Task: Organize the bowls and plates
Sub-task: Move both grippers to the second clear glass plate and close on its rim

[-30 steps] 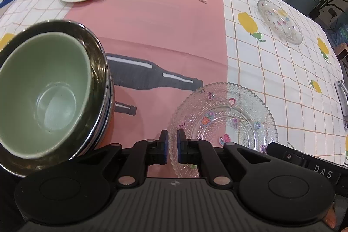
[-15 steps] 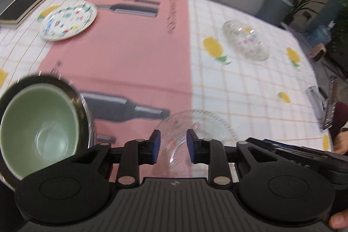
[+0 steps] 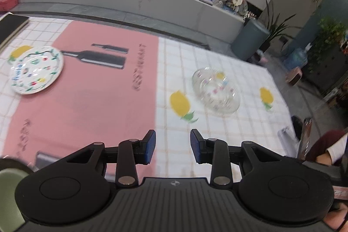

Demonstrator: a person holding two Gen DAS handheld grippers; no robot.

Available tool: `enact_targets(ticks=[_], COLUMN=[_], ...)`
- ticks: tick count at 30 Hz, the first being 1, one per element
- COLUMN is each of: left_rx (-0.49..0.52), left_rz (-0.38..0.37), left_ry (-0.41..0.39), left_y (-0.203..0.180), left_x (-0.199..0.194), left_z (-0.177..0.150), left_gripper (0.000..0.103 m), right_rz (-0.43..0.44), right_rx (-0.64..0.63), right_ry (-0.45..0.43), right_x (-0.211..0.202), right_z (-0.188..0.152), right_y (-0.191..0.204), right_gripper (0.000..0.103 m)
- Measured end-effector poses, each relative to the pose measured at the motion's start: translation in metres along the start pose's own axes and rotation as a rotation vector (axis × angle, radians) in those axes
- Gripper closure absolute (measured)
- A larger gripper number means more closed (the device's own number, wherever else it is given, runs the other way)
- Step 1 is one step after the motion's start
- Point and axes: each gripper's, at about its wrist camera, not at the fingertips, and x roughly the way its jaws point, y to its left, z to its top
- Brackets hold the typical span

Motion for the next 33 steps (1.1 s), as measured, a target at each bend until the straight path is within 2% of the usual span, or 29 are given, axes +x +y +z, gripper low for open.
enact_targets(ticks=[2, 6, 15, 23, 33], left_rx=[-0.015, -0.024, 0.064, 0.089, 0.092], left_rz=[-0.032, -0.05, -0.059, -0.066, -0.049], left_ry=[-0.001, -0.004, -0.001, 0.042, 0.066], left_y=[-0.002, -0.009, -0.031, -0.035, -0.039], left_x=[0.012, 0.039, 0.101, 0.154, 0.192], left_z=[0.009, 0.023, 0.049, 0.061, 0.069], left_gripper=[0.064, 0.062, 0.06, 0.06, 0.059], right_rz=[-0.016, -0.051, -0.095, -0.078, -0.044], right_rx=[0.013, 0.066, 0.175, 0.257, 0.314], right_ry=[-0.016, -0.04, -0.042, -0.027, -0.014], right_x=[0.006, 0.024, 0.064, 0.091, 0.12], right_z=[0.01, 0.027, 0.056, 0.074, 0.088], right_y=[-0.008, -0.03, -0.085, -0.125, -0.139], right_gripper=[0.058, 0.057, 0.057, 0.056, 0.057])
